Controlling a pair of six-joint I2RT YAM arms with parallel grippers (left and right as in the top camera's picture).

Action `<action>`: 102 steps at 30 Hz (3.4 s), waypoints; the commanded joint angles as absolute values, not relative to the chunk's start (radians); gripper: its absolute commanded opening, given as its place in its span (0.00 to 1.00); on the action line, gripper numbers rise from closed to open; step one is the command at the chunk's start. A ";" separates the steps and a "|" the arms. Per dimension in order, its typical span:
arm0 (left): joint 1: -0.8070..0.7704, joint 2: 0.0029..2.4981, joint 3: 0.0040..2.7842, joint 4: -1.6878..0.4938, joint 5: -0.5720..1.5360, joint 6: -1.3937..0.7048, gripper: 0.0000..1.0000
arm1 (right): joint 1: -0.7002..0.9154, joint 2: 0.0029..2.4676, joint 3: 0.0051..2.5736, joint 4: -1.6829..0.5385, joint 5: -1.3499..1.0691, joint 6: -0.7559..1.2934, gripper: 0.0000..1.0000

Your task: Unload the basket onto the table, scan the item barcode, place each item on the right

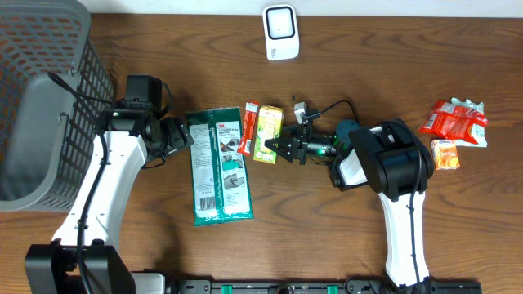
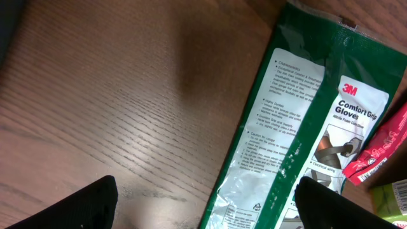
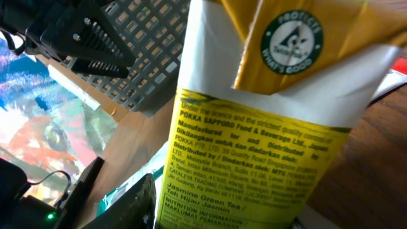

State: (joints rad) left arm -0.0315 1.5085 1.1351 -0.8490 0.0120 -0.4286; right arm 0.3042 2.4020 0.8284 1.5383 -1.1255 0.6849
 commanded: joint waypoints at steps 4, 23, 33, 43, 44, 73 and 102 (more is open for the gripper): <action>-0.029 1.507 1.143 -0.852 -0.001 -0.419 0.90 | 0.313 2.386 0.809 1.478 -1.075 0.675 0.43; -0.029 1.507 1.143 -0.852 -0.001 -0.419 0.90 | 0.333 1.898 0.809 0.371 -0.593 0.132 0.40; -0.029 1.507 1.143 -0.852 -0.001 -0.419 0.90 | 0.364 1.720 0.818 0.119 -0.350 0.118 0.39; -0.029 1.507 1.143 -0.852 -0.001 -0.419 0.90 | 0.397 1.677 0.966 -0.272 -0.215 0.088 0.38; -0.029 1.507 1.143 -0.852 -0.001 -0.420 0.90 | 0.402 1.677 0.967 -0.260 -0.214 0.088 0.38; -0.029 1.507 1.143 -0.852 -0.001 -0.419 0.90 | 0.432 1.685 0.966 -0.209 -0.025 0.632 0.80; -0.181 1.522 1.203 -0.636 0.339 -0.401 0.06 | 0.104 1.685 0.966 -0.314 -0.476 0.533 0.78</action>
